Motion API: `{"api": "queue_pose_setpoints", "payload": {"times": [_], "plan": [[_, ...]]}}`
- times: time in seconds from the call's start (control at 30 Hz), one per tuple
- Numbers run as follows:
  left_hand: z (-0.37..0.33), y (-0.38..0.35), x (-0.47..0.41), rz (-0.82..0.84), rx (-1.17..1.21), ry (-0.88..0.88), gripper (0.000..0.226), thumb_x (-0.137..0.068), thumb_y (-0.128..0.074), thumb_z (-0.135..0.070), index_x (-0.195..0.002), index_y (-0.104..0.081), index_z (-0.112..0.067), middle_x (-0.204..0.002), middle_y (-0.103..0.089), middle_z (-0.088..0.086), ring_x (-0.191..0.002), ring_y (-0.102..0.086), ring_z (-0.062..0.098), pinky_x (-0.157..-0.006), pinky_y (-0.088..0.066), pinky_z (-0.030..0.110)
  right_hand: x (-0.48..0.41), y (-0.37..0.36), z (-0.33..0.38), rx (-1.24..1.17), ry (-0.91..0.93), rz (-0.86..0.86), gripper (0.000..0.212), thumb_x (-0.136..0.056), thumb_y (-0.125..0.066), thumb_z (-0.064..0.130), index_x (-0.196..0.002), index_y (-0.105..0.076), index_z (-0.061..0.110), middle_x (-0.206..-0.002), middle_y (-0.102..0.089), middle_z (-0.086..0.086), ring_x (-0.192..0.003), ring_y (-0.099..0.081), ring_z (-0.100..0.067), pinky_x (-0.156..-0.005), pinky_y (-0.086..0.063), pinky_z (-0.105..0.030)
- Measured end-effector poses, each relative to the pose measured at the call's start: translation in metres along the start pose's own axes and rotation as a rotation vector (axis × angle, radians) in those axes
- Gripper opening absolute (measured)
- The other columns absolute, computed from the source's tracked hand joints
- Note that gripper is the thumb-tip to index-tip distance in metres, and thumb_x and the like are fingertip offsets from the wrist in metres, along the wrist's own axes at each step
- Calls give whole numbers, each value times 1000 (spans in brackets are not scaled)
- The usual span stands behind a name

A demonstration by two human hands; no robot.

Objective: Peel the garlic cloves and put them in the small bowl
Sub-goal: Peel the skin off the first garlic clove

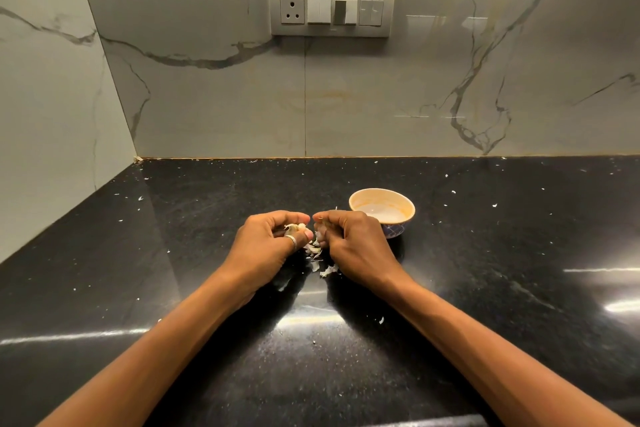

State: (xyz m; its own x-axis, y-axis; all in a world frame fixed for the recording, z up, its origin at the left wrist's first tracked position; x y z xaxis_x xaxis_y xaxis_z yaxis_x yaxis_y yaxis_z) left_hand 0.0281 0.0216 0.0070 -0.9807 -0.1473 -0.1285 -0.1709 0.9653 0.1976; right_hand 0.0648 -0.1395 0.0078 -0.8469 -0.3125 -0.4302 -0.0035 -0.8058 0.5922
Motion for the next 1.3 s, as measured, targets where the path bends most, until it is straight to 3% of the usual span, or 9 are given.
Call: {"api": "queue_pose_setpoints", "payload": {"times": [0.1,0.23,0.37,0.5,0.67,0.9,1.07,1.13,1.3], "plan": [[-2,0,1,-2,8,-4,20,-86,-77,-7,-103,-76,-19,-90,-78,6,-95,-74,27,-97,-56,46,-2,1,0,78,25,-2,27,-98,-61,12,-120,-74,21,-107,-67,-3,-99,-58,-11,-85,-43,-17],[-1,0,0,-13,8,-12,23,-84,-80,-10,-104,-75,-19,-92,-78,6,-96,-73,27,-96,-56,45,-1,2,1,27,43,-56,22,-93,-70,15,-114,-77,21,-98,-73,8,-82,-61,5,-75,-44,-6],[-1,0,-2,-29,22,5,33,-81,-82,-10,-112,-70,-15,-98,-77,2,-96,-73,18,-90,-57,30,-1,1,0,11,57,-115,23,-92,-72,13,-114,-77,15,-108,-77,1,-97,-71,-6,-90,-56,-24],[-2,0,-1,-17,32,8,36,-81,-82,-8,-113,-69,-13,-97,-77,3,-91,-74,13,-79,-55,19,-1,1,1,53,86,-126,22,-93,-70,13,-114,-77,13,-109,-77,-1,-96,-71,-10,-88,-56,-26],[-2,-1,0,-15,69,10,36,-81,-81,-8,-115,-71,-12,-96,-78,4,-93,-75,17,-90,-57,32,-1,1,3,96,101,-116,29,-93,-70,13,-121,-73,10,-116,-74,-7,-105,-69,-17,-92,-53,-27],[-4,0,1,-1,227,33,33,-86,-73,-2,-116,-61,-3,-98,-77,11,-95,-74,25,-85,-60,34,1,2,7,-1,119,-36,30,-95,-67,16,-124,-71,16,-121,-72,0,-100,-63,-3,-83,-45,-4],[-4,-1,2,92,293,14,28,-96,-56,8,-121,-56,-4,-100,-77,9,-93,-74,15,-77,-59,21,0,0,6,-83,120,31,35,-92,-74,24,-125,-71,17,-116,-73,0,-100,-69,-5,-86,-58,-23],[-4,0,2,109,273,2,30,-97,-54,8,-122,-55,-7,-101,-77,8,-92,-74,13,-76,-58,19,0,1,6,-138,90,40,34,-90,-76,21,-124,-71,16,-113,-75,0,-94,-72,-5,-83,-59,-22],[-4,1,0,36,225,13,19,-89,-71,-6,-108,-70,-6,-96,-78,9,-96,-74,23,-86,-59,32,-3,4,2,-223,6,10,26,-87,-78,19,-113,-74,16,-99,-76,4,-89,-72,-5,-83,-61,-27]]}}
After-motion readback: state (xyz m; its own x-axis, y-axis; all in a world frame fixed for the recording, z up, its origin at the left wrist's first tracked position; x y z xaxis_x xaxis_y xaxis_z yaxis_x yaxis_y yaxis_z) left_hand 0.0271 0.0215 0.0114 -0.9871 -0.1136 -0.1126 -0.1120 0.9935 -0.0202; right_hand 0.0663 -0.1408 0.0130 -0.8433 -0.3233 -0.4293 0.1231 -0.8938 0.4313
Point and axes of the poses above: each hand's wrist, its own x-axis away from the middle knuckle, its own y-axis out of the back of the hand, z = x × y, the point moved 1 cm from there along -x, towards the middle knuckle
